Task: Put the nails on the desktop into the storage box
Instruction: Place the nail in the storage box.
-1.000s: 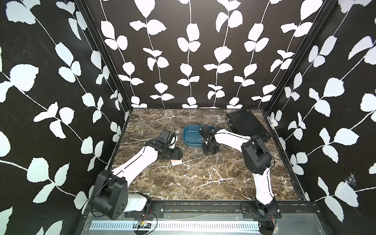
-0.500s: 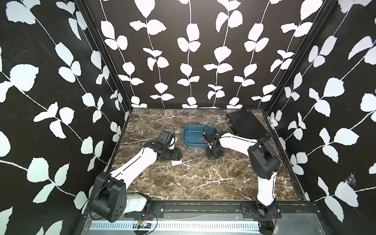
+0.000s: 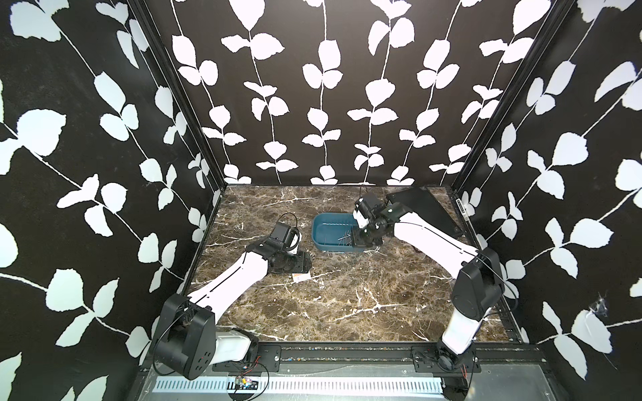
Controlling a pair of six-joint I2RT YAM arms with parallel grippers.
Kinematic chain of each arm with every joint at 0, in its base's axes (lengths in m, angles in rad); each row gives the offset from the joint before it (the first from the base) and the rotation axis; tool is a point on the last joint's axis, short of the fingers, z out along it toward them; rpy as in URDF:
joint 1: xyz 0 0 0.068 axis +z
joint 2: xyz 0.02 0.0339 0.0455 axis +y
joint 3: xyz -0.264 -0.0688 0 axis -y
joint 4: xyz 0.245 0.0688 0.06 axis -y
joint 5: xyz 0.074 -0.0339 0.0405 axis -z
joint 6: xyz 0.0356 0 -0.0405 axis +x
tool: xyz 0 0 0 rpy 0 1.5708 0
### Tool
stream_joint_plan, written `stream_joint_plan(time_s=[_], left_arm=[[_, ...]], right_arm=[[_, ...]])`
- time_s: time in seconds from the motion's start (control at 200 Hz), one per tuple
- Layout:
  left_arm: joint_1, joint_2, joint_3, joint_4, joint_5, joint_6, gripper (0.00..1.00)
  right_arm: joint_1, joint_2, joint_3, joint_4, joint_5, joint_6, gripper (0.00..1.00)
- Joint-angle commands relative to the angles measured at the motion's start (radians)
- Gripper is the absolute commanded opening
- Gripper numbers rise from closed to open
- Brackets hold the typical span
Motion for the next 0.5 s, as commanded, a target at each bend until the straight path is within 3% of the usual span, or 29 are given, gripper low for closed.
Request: stream_joint_plan(time_s=[0.0,0.495], left_arm=[[0.005,-0.035,-0.019,0.009,-0.013,-0.009,0.69],[0.004,-0.012,0.009,-0.011,-0.003,-0.011,0.69]], right_arm=[[-0.038,0.075,0.102,0.000,-0.050,0.032,0.00],[-0.140,0.482,0.429,-0.047,-0.042,-0.004,0.00]])
